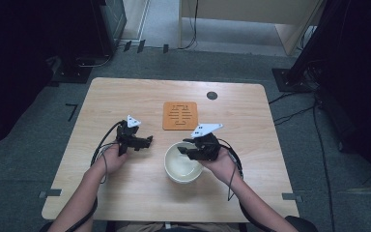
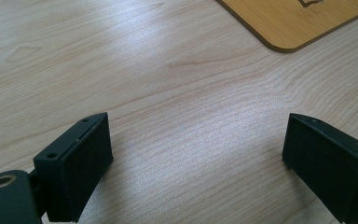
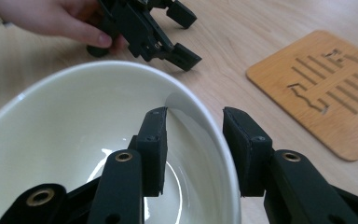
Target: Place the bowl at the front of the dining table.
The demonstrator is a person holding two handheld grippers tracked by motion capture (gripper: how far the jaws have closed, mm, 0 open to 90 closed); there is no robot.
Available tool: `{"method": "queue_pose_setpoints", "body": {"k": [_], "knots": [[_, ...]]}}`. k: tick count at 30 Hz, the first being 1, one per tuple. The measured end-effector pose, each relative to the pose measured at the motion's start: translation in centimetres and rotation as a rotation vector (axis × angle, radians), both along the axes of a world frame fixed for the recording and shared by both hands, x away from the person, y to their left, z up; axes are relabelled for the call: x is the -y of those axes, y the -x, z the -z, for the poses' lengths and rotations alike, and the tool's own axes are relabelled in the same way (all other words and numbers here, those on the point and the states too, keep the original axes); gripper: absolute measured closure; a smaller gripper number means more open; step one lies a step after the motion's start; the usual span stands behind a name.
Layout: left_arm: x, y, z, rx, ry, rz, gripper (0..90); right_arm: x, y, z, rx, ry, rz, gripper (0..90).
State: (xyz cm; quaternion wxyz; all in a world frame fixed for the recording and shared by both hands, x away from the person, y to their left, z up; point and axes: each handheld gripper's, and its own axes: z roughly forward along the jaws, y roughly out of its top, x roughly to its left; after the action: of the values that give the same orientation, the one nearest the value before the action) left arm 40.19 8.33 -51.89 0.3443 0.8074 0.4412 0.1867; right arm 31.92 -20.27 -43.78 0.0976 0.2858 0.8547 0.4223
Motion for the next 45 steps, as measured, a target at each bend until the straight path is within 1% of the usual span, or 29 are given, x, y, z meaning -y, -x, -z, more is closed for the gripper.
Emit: {"method": "queue_pose_setpoints", "body": {"k": [2, 4, 6, 9, 11, 12, 15, 16, 18, 19, 20, 22, 25, 27, 29, 30, 32, 33, 35, 38, 39, 41, 42, 43, 45], "knots": [[0.0, 0.0, 0.0, 0.000, 0.000, 0.000, 7.7, 0.1, 0.1, 0.1, 0.017, -0.004, -0.004, 61.5], [0.0, 0.0, 0.0, 0.000, 0.000, 0.000, 7.7, 0.2, 0.1, 0.2, 0.020, -0.008, 0.001, 62.0], [0.0, 0.0, 0.0, 0.000, 0.000, 0.000, 7.7, 0.2, 0.3, 0.2, 0.027, -0.001, 0.005, 62.4], [0.0, 0.0, 0.0, 0.000, 0.000, -0.001, 7.7, 0.1, 0.6, 0.0, 0.067, 0.024, 0.008, 63.2], [0.0, 0.0, 0.0, 0.000, 0.000, -0.001, 7.7, 0.1, 1.0, -0.1, 0.116, 0.038, -0.002, 61.6], [0.0, 0.0, 0.0, 0.000, 0.000, -0.001, 7.7, 0.2, 1.2, -0.2, 0.127, 0.044, -0.004, 62.4], [0.0, 0.0, 0.0, 0.000, 0.000, -0.001, 7.7, 0.6, 1.4, -0.5, 0.136, 0.041, -0.006, 67.5], [0.0, 0.0, 0.0, 0.000, 0.000, -0.001, 7.7, 0.7, 1.4, -0.7, 0.138, 0.039, 0.000, 71.1], [0.0, 0.0, 0.0, -0.001, 0.000, -0.001, 7.7, 1.0, 1.6, -1.0, 0.174, 0.039, -0.011, 75.8], [0.0, 0.0, 0.0, -0.001, 0.000, -0.001, 7.7, 1.2, 1.7, -1.2, 0.183, 0.029, -0.019, 75.5], [0.0, 0.0, 0.0, 0.000, 0.000, -0.001, 7.7, 1.2, 1.7, -1.2, 0.179, 0.021, -0.024, 75.2], [0.0, 0.0, 0.0, 0.000, 0.000, -0.001, 7.7, 1.3, 1.5, -1.0, 0.170, 0.024, -0.025, 74.9], [0.0, 0.0, 0.0, 0.000, 0.000, -0.001, 7.6, 1.3, 1.1, -0.7, 0.143, 0.007, -0.026, 73.3], [0.0, 0.0, 0.0, 0.000, 0.000, -0.001, 7.6, 1.2, 0.7, -0.5, 0.119, 0.021, -0.042, 71.7], [0.0, 0.0, 0.0, 0.000, 0.000, -0.001, 7.7, 1.4, 0.5, -0.3, 0.112, 0.025, -0.042, 68.8], [0.0, 0.0, 0.0, 0.000, 0.000, -0.001, 7.6, 1.5, 0.3, -0.2, 0.088, 0.033, -0.039, 69.7], [0.0, 0.0, 0.0, 0.000, 0.000, -0.001, 7.7, 1.6, 0.2, 0.1, 0.054, 0.046, -0.051, 74.9], [0.0, 0.0, 0.0, -0.001, 0.000, -0.001, 7.6, 1.6, 0.1, 0.2, 0.053, 0.050, -0.054, 75.1], [0.0, 0.0, 0.0, 0.000, 0.000, -0.001, 7.7, 1.4, 0.2, 0.1, 0.063, 0.065, -0.058, 75.7], [0.0, 0.0, 0.0, -0.001, 0.000, -0.001, 7.7, 1.3, 0.2, -0.2, 0.062, 0.076, -0.062, 77.6], [0.0, 0.0, 0.0, -0.001, 0.001, -0.001, 7.7, 1.2, 0.3, -0.4, 0.083, 0.095, -0.072, 79.4], [0.0, 0.0, 0.0, -0.001, 0.000, -0.001, 7.6, 0.8, 0.8, -0.6, 0.122, 0.128, -0.055, 79.5], [0.0, 0.0, 0.0, -0.001, 0.000, -0.001, 7.7, 0.6, 0.8, -0.7, 0.127, 0.137, -0.056, 79.5], [0.0, 0.0, 0.0, -0.001, 0.000, -0.001, 7.7, 0.5, 0.8, -0.7, 0.143, 0.146, -0.061, 79.5], [0.0, 0.0, 0.0, -0.001, 0.000, -0.001, 7.7, 0.5, 1.0, -0.9, 0.152, 0.142, -0.052, 79.4]]}}
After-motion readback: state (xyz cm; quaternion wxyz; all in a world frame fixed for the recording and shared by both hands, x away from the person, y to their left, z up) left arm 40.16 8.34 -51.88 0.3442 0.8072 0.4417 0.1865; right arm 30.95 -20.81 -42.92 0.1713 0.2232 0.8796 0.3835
